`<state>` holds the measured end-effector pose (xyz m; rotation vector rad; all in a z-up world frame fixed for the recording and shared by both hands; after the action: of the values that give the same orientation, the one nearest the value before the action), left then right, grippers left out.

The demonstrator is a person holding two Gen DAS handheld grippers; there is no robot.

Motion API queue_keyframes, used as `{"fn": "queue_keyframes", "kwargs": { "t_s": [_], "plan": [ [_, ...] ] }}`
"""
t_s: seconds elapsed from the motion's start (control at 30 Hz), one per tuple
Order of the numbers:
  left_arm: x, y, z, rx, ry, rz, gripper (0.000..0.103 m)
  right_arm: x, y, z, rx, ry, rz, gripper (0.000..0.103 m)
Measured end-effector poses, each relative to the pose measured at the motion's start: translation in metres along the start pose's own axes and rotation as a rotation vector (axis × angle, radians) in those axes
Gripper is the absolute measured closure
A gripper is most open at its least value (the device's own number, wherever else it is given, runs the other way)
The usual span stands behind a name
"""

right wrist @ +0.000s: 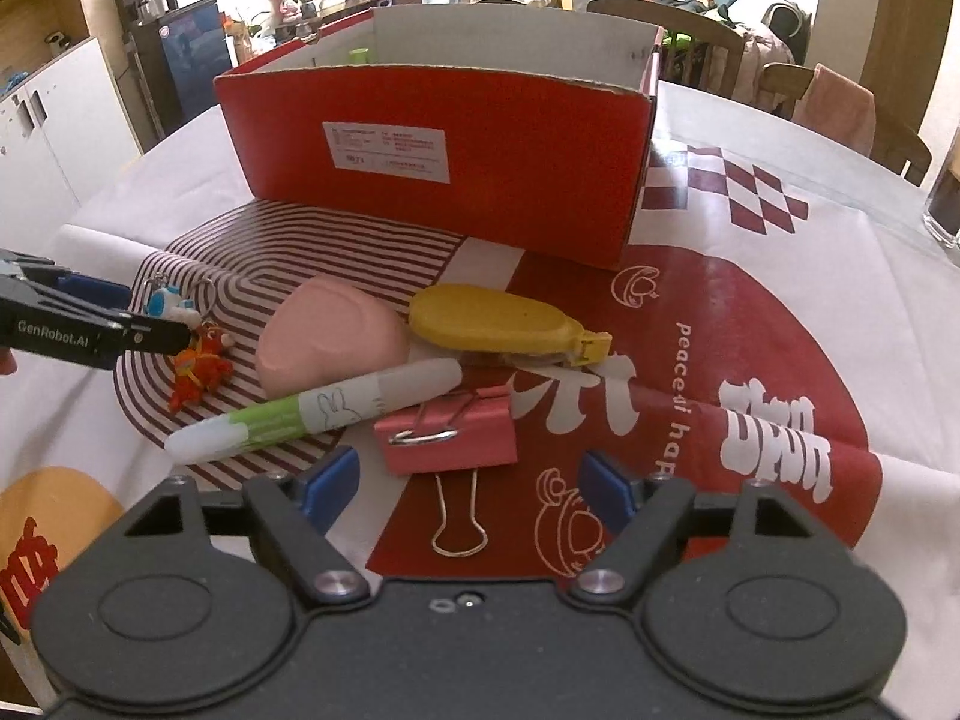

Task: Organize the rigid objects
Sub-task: 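Grasp the astronaut keychain with the left tool while the right tool grasps the pink binder clip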

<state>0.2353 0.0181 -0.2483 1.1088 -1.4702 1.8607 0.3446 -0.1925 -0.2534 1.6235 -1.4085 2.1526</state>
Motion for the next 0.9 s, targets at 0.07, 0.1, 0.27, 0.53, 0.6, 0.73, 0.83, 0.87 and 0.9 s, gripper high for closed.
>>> {"fn": "queue_keyframes", "kwargs": {
  "t_s": [0.07, 0.1, 0.27, 0.53, 0.6, 0.73, 0.83, 0.87, 0.9],
  "plan": [
    [-0.002, -0.001, 0.001, 0.002, -0.005, -0.001, 0.021, -0.002, -0.001, 0.0, 0.0, -0.006, 0.0, 0.026],
    [-0.004, -0.001, 0.001, 0.002, -0.008, -0.002, 0.021, -0.003, -0.001, -0.001, 0.003, -0.007, -0.001, 0.026],
    [-0.005, -0.001, 0.003, 0.004, -0.017, 0.002, 0.022, -0.009, -0.004, -0.004, 0.021, -0.015, -0.004, 0.03],
    [-0.005, -0.001, 0.004, 0.011, -0.022, 0.009, 0.026, -0.013, -0.008, -0.004, 0.03, 0.005, 0.005, 0.037],
    [-0.004, -0.001, 0.005, 0.019, -0.019, 0.008, 0.029, -0.012, -0.008, -0.005, 0.038, 0.005, 0.008, 0.042],
    [-0.002, -0.001, 0.009, 0.013, -0.016, 0.008, 0.039, -0.012, -0.007, -0.011, 0.062, 0.014, 0.01, 0.05],
    [-0.001, 0.0, 0.012, -0.001, -0.01, 0.009, 0.045, -0.012, -0.007, -0.013, 0.07, 0.031, 0.011, 0.052],
    [-0.001, 0.0, 0.012, -0.003, -0.012, 0.008, 0.045, -0.011, -0.007, -0.013, 0.065, 0.034, 0.011, 0.052],
    [0.0, 0.0, 0.012, -0.004, -0.013, 0.007, 0.045, -0.011, -0.007, -0.013, 0.06, 0.037, 0.011, 0.052]
  ]
}}
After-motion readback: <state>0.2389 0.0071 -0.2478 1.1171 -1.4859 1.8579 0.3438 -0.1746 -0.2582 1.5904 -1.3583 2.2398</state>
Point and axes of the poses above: each gripper's, at about its wrist camera, not at the fingertips, and x roughly against the way its jaws point, z to its right, y to its underside, the point moved 8 cm from there along -x, roughly the way its jaws point, and after that the axes turned 4 degrees about x, right-handed, at the moved point
